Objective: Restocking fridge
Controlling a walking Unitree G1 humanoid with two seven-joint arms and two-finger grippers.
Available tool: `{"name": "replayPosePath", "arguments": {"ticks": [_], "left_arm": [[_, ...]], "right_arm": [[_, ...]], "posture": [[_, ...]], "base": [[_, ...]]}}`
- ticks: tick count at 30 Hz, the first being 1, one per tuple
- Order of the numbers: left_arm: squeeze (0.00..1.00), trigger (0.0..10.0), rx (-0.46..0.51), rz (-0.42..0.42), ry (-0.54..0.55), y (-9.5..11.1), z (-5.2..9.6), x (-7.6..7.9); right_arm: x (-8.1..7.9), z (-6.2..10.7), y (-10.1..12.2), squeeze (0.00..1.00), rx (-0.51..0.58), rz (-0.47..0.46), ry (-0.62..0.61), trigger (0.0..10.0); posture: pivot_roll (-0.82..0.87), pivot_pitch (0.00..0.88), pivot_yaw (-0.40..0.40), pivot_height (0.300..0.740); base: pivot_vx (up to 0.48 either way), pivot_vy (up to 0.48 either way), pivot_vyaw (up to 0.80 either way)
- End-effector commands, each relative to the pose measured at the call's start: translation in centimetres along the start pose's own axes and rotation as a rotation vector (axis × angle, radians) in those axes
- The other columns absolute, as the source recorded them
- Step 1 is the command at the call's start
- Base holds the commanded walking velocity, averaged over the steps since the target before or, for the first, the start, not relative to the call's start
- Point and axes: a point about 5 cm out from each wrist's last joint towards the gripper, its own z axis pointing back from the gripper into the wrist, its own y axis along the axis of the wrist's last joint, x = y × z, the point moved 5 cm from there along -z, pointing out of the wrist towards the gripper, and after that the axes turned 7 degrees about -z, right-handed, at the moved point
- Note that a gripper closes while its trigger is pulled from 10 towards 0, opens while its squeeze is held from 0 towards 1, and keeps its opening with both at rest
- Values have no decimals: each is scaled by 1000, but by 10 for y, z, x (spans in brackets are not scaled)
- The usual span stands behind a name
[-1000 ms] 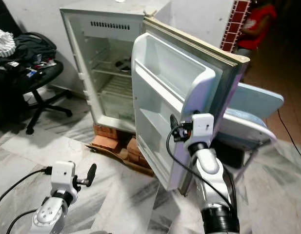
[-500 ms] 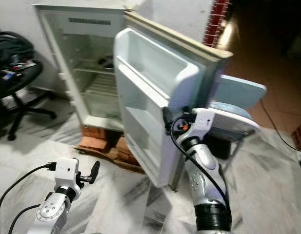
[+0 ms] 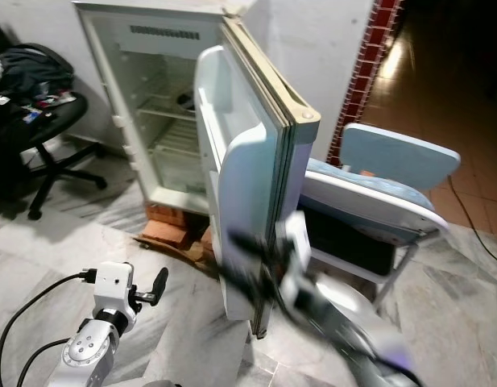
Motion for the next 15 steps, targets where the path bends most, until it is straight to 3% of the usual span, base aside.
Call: {"name": "replayPosePath", "arguments": {"ticks": [1, 2, 4, 5, 7, 10, 12, 15], "left_arm": [[0, 10000, -1, -5, -8, 1, -1, 2], [0, 10000, -2, -5, -10, 1, -1, 2], [0, 10000, -8, -6, -18, 0, -1, 4], [0, 10000, -8, -6, -18, 0, -1, 4], [0, 10000, -15, -20, -31, -1, -1, 6], [0, 10000, -26, -32, -37, -1, 0, 8], [0, 10000, -32, -36, -38, -2, 1, 8], [0, 10000, -60, -49, -52, -7, 2, 8]], "right_arm": [[-8, 1, -2, 0, -48, 44, 66, 10000], [-6, 6, -9, 0, -95, 49, 60, 10000], [19, 24, -32, 0, -260, 126, -53, 10000], [19, 24, -32, 0, -260, 126, -53, 10000], [71, 37, -37, 0, -358, 224, -334, 10000], [103, 40, -17, 0, -331, 307, -543, 10000], [112, 41, -7, 0, -311, 341, -608, 10000], [125, 32, 33, 0, -147, 417, -737, 10000]], "posture": [[14, 0, 6, 740], [14, 0, 6, 740], [10, 0, 8, 740], [10, 0, 8, 740], [11, 0, 11, 740], [16, 0, 14, 740], [16, 0, 14, 740], [21, 0, 16, 740]], "base": [[0, 0, 0], [0, 0, 0], [0, 0, 0], [0, 0, 0], [0, 0, 0], [0, 0, 0], [0, 0, 0], [0, 0, 0]]}}
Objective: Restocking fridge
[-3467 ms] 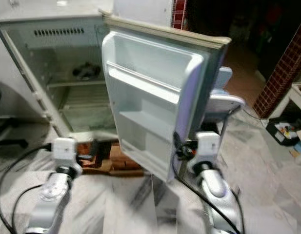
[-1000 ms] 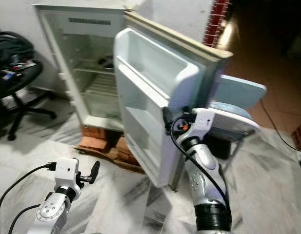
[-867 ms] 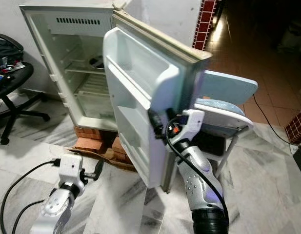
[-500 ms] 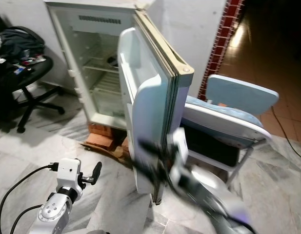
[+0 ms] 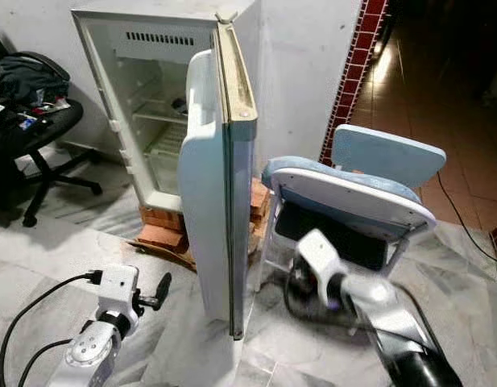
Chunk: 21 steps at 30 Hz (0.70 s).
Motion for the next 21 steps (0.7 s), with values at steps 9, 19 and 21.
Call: {"name": "replayPosePath", "arguments": {"ticks": [9, 19, 21], "left_arm": [[0, 10000, -51, -41, -62, -9, 3, 6], [0, 10000, -65, -47, -74, -10, 1, 7], [0, 10000, -66, -47, -75, -10, 0, 7]], "right_arm": [[-35, -11, 100, 0, 473, -307, 89, 10000], [-105, 1, 100, 0, 481, -350, 401, 10000], [-89, -7, 86, 0, 428, -336, 293, 10000]], "posture": [[25, 0, 15, 740], [19, 0, 15, 740], [18, 0, 15, 740]], "base": [[0, 0, 0], [0, 0, 0], [0, 0, 0]]}}
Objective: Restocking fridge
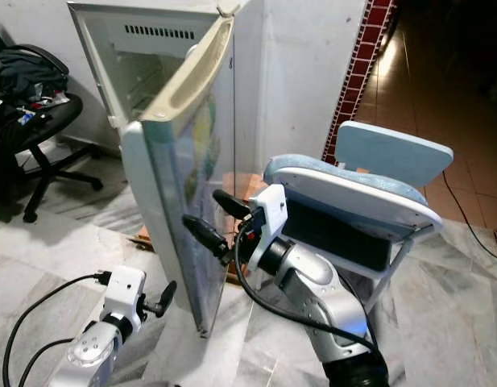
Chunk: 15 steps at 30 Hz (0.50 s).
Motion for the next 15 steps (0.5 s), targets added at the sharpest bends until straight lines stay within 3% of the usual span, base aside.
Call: {"name": "replayPosePath", "arguments": {"ticks": [1, 4, 9, 14, 15], "left_arm": [[0, 10000, -15, -8, -1, -3, 0, -1], [0, 10000, 28, -23, 27, 6, -2, -6], [0, 10000, 149, -64, 100, 37, -9, -23], [0, 10000, 237, -117, 193, 65, -10, -48], [0, 10000, 245, -108, 205, 67, -10, -51]], "right_arm": [[25, 9, -4, 0, -20, 42, -130, 10000], [48, 19, 0, 0, -6, 76, -263, 10000], [81, 39, 15, 0, 49, 166, -474, 10000], [104, 63, 20, 0, 36, 222, -606, 10000], [102, 65, 18, 0, 16, 256, -596, 10000]], "posture": [[16, 0, 15, 740], [13, 0, 15, 740], [13, 0, 12, 740], [6, 0, 11, 740], [2, 0, 14, 740]], "base": [[0, 0, 0], [0, 0, 0], [0, 0, 0], [0, 0, 0], [0, 0, 0]]}}
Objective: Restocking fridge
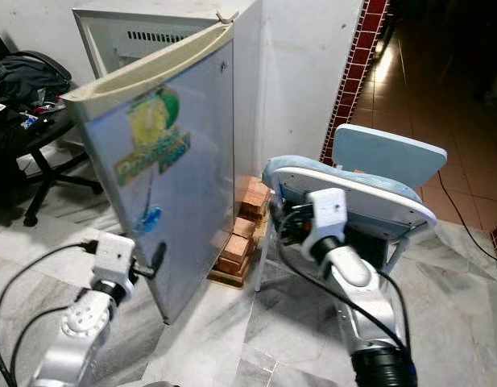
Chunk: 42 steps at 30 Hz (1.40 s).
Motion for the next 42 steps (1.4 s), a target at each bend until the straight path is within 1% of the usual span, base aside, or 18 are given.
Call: {"name": "replayPosePath", "arguments": {"ticks": [1, 2, 4, 7, 8, 10, 13, 15, 16, 18, 23, 25, 29, 31, 35, 36, 39, 42], "left_arm": [[0, 10000, 24, -1, 39, 6, -1, -10], [0, 10000, 23, 2, 38, 5, -1, -10], [0, 10000, 20, 6, 30, 4, -3, -7], [0, 10000, 26, 18, 15, 5, -4, -1], [0, 10000, 26, 18, 15, 5, -4, -1], [0, 10000, 30, 24, 24, 5, -4, -2], [0, 10000, 39, 32, 30, 7, -5, -3], [0, 10000, 47, 36, 49, 9, -7, -7], [0, 10000, 58, 43, 69, 12, -9, -13], [0, 10000, 60, 43, 72, 13, -11, -15], [0, 10000, 63, 33, 56, 15, -15, -13], [0, 10000, 66, 34, 57, 17, -17, -13], [0, 10000, 66, 46, 65, 16, -17, -14], [0, 10000, 63, 49, 63, 14, -16, -12], [0, 10000, 35, 77, 66, 5, -12, -7], [0, 10000, 32, 83, 67, 4, -11, -7], [0, 10000, 31, 90, 67, 3, -10, -7], [0, 10000, 58, 88, 46, 7, -13, -7]], "right_arm": [[2, 5, -1, 0, -3, 66, -1, 10000], [-2, 11, -5, 0, -8, 97, 22, 10000], [-3, 18, -11, 0, -19, 90, 16, 10000], [5, 31, -26, 0, -41, 88, -50, 10000], [5, 31, -26, 0, -41, 88, -50, 10000], [14, 32, -29, 0, -26, 50, -141, 10000], [18, 32, -28, 0, 11, 50, -215, 10000], [27, 35, -27, 0, 37, 10, -310, 10000], [39, 40, -28, 0, 59, -50, -414, 10000], [44, 43, -29, 0, 62, -65, -455, 10000], [51, 46, -26, 0, 74, -27, -469, 10000], [60, 49, -24, 0, 79, -15, -503, 10000], [67, 52, -25, 0, 78, -52, -546, 10000], [66, 54, -29, 0, 69, -82, -554, 10000], [63, 61, -46, 0, 18, -60, -584, 10000], [61, 62, -49, 0, 24, -104, -584, 10000], [60, 64, -48, 0, 50, -123, -587, 10000], [53, 57, -42, 0, 55, -142, -518, 10000]], "posture": [[-1, 0, 17, 740], [-8, 0, 19, 740], [-14, 0, 25, 740], [-19, 0, 24, 740], [-19, 0, 24, 740], [-16, 0, 27, 740], [-8, 0, 30, 740], [-5, 0, 32, 740], [-12, 0, 41, 740], [-20, 0, 48, 740], [-36, 0, 57, 740], [-38, 0, 56, 740], [-45, 0, 54, 740], [-47, 0, 50, 740], [-48, 0, 48, 740], [-52, 0, 52, 740], [-55, 0, 61, 740], [-56, 0, 67, 740]], "base": [[0, 0, 0], [0, 0, 0], [0, 0, 0], [0, 375, 0], [0, 480, 0], [0, 480, 0], [0, 480, 0], [0, 480, 0], [0, 476, 0], [0, 474, 0], [0, 470, 0], [0, 469, 0], [0, 469, 0], [0, 474, 0], [0, 480, 0], [0, 480, 0], [0, 480, 0], [0, 480, 0]]}}
